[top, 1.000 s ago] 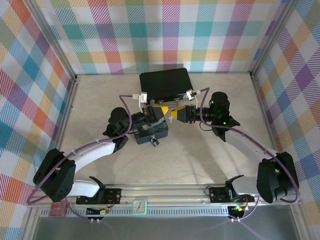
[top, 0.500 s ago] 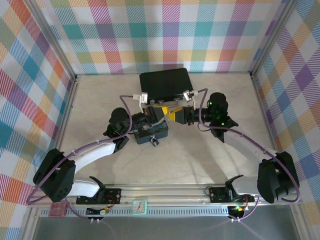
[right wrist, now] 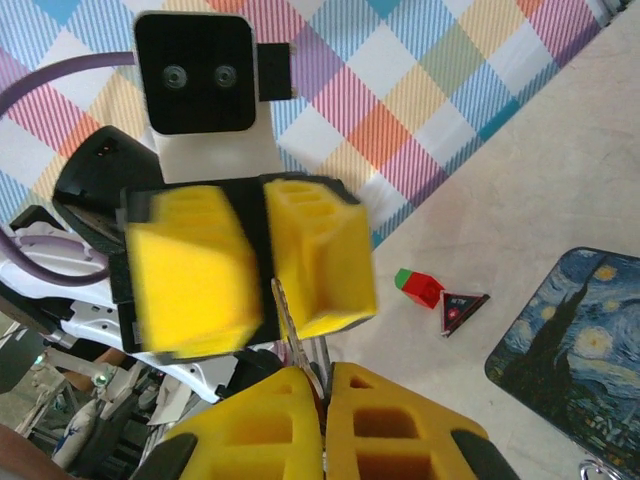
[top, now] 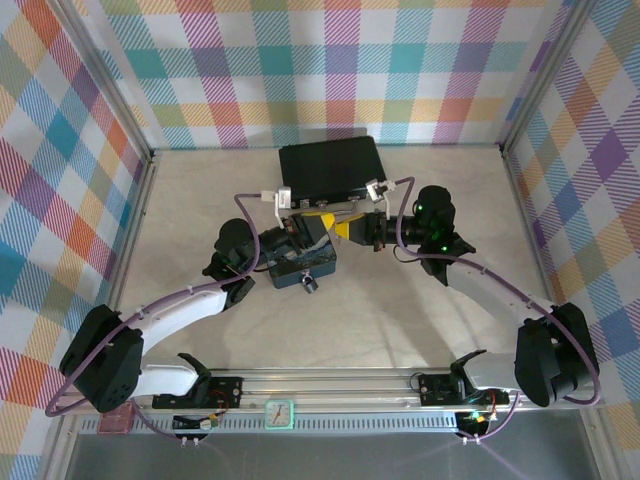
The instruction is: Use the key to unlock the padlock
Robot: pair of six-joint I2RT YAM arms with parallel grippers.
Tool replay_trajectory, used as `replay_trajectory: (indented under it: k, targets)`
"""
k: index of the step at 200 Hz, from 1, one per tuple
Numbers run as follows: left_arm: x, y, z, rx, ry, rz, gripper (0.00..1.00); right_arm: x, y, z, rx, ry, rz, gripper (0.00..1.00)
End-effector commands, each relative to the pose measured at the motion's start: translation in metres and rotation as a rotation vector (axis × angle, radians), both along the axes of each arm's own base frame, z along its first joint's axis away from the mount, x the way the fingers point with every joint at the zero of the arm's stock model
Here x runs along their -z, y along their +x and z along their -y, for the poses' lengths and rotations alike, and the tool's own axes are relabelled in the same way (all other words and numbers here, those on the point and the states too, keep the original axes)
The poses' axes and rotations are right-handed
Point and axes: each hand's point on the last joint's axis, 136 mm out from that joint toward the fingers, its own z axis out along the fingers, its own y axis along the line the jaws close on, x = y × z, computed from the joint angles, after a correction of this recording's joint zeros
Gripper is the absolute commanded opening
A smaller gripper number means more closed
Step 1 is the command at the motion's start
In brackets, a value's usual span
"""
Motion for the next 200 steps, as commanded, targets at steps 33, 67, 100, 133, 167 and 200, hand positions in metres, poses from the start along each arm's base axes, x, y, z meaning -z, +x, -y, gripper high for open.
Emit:
replay_trajectory:
  k: [33, 67, 100, 133, 167, 200]
  targets:
    - [0.016, 0.016, -0.049, -0.274, 0.143, -0.058, 0.98, 0.009, 0.003, 0.01, 0.089, -0.094, 0.016, 0.0]
    - [0.068, 0.008, -0.077, -0.359, 0.368, -0.222, 0.94, 0.053, 0.011, 0.025, 0.22, -0.255, -0.087, 0.0]
    - [0.126, -0.013, -0.088, -0.37, 0.48, -0.408, 0.82, 0.101, 0.004, 0.043, 0.337, -0.441, -0.16, 0.0]
    - [0.165, -0.029, -0.093, -0.45, 0.609, -0.441, 0.78, 0.132, -0.009, 0.055, 0.381, -0.519, -0.227, 0.0]
    - [0.198, -0.032, -0.084, -0.51, 0.682, -0.457, 0.74, 0.143, -0.014, 0.059, 0.407, -0.542, -0.222, 0.0]
    - [0.215, -0.024, -0.068, -0.591, 0.677, -0.471, 0.74, 0.148, -0.013, 0.06, 0.431, -0.516, -0.213, 0.0]
